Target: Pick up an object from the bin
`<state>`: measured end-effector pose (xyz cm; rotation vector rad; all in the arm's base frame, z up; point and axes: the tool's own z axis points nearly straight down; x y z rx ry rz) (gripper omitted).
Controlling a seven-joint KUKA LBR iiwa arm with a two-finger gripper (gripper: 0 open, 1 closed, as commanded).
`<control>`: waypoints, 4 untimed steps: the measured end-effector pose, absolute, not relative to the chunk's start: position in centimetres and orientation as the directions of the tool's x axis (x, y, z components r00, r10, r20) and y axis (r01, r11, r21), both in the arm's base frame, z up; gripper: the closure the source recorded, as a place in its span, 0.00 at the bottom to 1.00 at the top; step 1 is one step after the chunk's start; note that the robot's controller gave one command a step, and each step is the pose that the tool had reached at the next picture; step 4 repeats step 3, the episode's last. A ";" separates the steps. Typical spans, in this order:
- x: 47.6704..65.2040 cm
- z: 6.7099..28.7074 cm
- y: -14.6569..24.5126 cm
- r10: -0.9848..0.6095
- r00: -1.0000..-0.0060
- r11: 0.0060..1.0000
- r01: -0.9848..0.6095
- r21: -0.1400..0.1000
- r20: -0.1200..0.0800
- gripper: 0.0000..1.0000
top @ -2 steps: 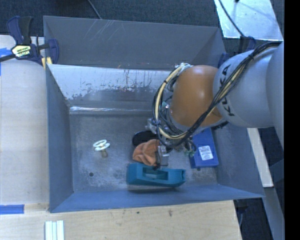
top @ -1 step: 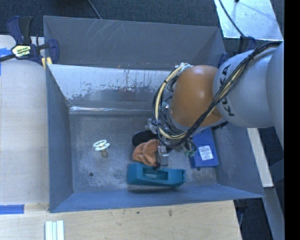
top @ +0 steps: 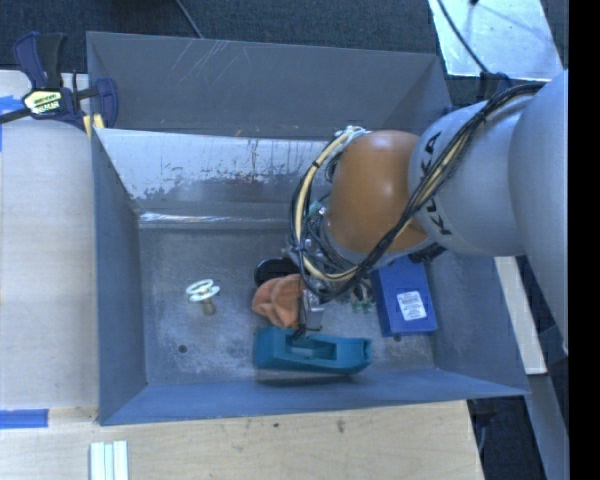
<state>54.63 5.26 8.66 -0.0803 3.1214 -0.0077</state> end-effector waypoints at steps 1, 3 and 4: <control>56.9 19.6 6.8 -0.104 -0.995 0.995 -0.104 0.000 -0.002 1.00; 56.6 30.8 6.9 -0.113 -0.994 0.994 -0.113 0.000 -0.002 1.00; 56.6 30.8 6.9 -0.113 -0.994 0.994 -0.113 0.000 -0.002 1.00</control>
Offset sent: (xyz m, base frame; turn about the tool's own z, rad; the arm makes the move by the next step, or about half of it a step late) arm 0.0000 0.0000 0.0000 0.0000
